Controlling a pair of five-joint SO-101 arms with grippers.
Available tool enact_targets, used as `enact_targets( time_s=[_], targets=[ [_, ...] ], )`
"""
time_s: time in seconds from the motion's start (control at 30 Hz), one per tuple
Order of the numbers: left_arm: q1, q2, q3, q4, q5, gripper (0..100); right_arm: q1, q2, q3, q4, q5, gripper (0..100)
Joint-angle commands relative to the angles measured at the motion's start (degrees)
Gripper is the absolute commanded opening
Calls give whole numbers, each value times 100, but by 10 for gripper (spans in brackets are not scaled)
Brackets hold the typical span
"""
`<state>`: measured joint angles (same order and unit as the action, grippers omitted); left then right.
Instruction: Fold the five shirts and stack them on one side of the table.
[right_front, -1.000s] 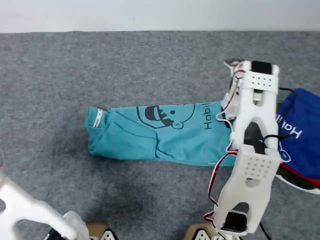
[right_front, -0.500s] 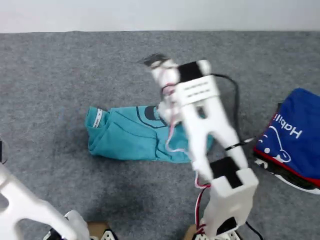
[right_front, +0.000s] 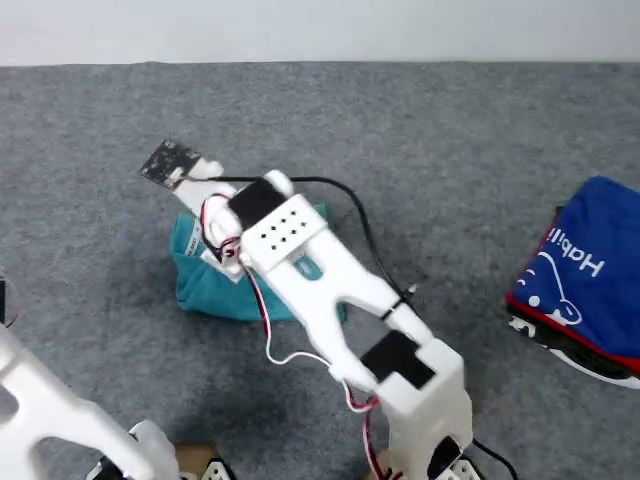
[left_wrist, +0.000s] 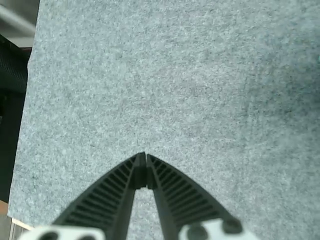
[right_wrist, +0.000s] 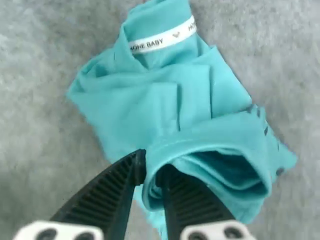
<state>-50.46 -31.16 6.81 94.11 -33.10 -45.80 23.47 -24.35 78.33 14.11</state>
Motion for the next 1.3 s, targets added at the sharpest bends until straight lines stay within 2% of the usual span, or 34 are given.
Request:
enact_targets(
  time_s=[0.0, 0.2, 0.37, 0.53, 0.67, 0.9, 1.1, 1.27],
  targets=[
    [0, -158, -163, -70, -35, 5, -66, 303, -835, -330, -70, 10],
    [9, -132, -154, -97, -35, 5, -101, 1604, -2567, -259, -44, 32],
    [18, -132, -22, -105, -44, 5, -365, 2527, -4149, 479, -53, 205],
    [0, -158, 154, -105, -53, 5, -567, 2826, -5776, 1393, -35, 215],
    [0, -158, 127, -105, -53, 5, -189, 2774, -6532, 2264, -18, 211],
    [0, -158, 145, -105, -53, 5, 1103, 2651, -5890, 2466, -35, 171],
    [26, -158, 145, -105, -53, 5, 1218, 2185, -4141, 2457, -404, 210],
    [26, -132, 154, -185, -53, 5, 1077, 2105, -3341, 2440, -615, 218]
  ],
)
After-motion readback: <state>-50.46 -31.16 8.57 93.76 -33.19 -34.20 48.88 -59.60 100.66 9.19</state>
